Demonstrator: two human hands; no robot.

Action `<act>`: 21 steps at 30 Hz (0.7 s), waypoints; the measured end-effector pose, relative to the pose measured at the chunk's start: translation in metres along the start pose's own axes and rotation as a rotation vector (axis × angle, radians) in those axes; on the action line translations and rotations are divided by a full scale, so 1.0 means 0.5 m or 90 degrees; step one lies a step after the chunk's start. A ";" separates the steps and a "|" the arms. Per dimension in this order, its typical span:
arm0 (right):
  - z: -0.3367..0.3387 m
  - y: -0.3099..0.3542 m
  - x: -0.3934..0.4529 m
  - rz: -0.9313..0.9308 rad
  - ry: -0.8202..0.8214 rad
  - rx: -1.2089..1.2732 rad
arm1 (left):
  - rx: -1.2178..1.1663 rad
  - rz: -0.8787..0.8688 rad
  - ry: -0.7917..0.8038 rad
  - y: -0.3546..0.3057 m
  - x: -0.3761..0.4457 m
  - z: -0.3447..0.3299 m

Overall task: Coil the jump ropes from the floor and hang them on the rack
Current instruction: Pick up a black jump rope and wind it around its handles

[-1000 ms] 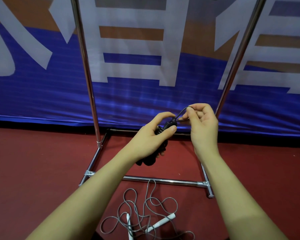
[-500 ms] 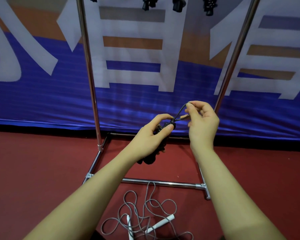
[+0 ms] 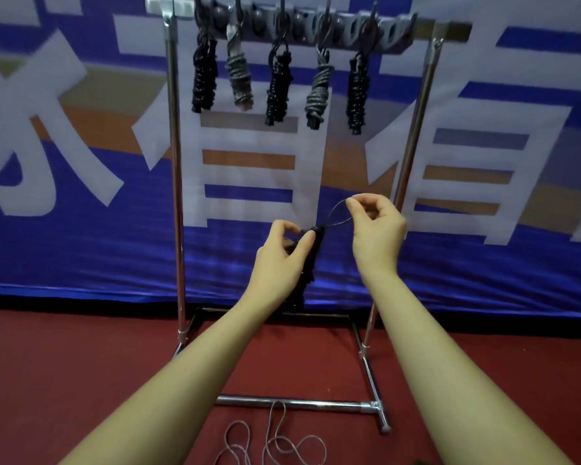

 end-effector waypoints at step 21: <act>-0.042 0.133 0.539 0.167 -0.055 0.015 | 0.115 -0.265 -0.107 -0.265 0.465 -0.165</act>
Point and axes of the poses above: each hand's wrist, its own x-axis towards the middle knuckle, its own z-axis out of the back of the hand, y = z × x, the point moved 7 cm from there along x, towards the middle knuckle, and after that the axes turned 2 degrees about -z, right-handed, at the moved point
